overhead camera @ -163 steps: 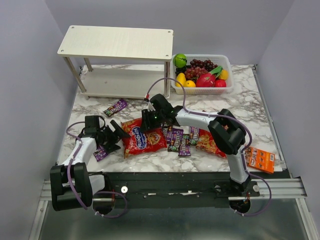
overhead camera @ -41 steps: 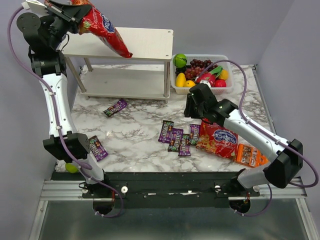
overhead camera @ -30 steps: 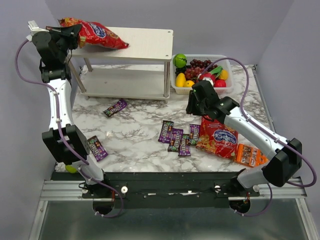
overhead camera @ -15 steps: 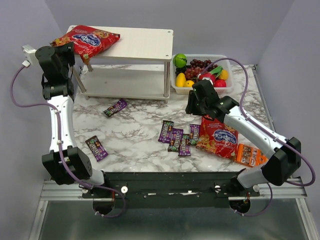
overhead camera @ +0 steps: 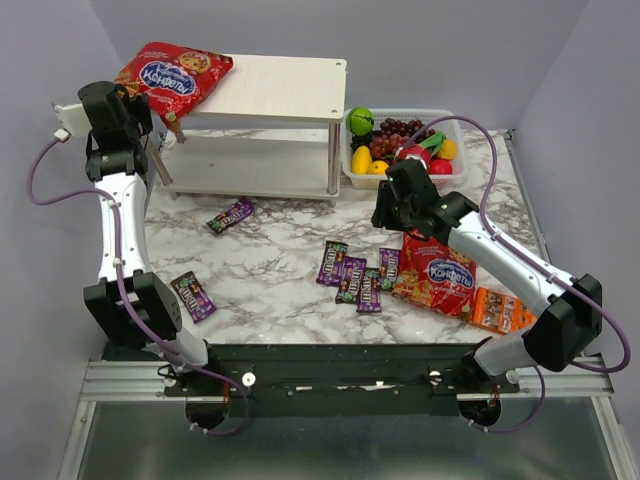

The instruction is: Place and organize the candy bags onto the shelf

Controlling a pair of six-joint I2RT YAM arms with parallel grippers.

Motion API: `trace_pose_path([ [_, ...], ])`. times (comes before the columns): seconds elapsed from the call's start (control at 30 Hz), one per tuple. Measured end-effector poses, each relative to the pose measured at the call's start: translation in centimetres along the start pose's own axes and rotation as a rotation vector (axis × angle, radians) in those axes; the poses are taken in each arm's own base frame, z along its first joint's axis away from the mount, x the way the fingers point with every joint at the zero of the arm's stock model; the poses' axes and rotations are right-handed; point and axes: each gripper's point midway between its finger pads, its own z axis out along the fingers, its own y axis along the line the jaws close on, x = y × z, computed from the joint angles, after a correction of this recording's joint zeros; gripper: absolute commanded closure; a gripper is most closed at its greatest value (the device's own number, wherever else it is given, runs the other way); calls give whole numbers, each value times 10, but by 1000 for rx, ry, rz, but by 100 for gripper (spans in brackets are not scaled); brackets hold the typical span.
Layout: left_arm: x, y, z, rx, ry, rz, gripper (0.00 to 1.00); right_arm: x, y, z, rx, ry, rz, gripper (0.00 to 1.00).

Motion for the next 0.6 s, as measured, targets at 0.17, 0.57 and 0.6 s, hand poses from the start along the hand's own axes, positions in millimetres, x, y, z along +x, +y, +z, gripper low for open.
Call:
trace_pose_path([
  [0.17, 9, 1, 13, -19, -6, -39, 100, -1, -1, 0, 2, -1, 3, 48],
  [0.57, 21, -5, 18, -23, -49, -102, 100, -3, -4, 1, 9, -4, 19, 48],
  [0.6, 20, -5, 18, -24, -55, -104, 100, -3, -4, 1, 9, -4, 19, 48],
])
